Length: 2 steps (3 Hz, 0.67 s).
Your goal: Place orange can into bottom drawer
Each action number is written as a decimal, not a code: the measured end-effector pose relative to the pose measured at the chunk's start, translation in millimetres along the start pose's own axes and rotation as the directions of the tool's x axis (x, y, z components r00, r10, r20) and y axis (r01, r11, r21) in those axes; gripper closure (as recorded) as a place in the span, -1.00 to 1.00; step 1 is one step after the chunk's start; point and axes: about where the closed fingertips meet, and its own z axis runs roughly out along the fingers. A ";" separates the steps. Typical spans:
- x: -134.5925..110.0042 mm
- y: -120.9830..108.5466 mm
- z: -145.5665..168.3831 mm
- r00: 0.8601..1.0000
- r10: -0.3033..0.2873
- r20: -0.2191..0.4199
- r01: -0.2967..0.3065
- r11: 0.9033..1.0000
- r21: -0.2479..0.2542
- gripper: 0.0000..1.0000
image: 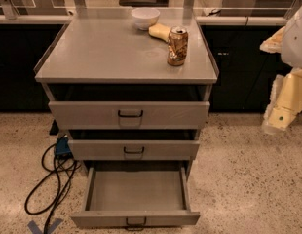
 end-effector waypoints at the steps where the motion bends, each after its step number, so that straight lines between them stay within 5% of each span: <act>1: 0.0 -0.1 0.0 1.000 0.000 0.001 0.000 1.000 0.000 -1.00; 2: -6.3 -11.0 -3.5 0.996 -0.026 0.082 0.025 1.000 0.011 -1.00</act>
Offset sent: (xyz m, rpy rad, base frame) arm 0.0259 0.0050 0.0153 0.1750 -0.0687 0.1109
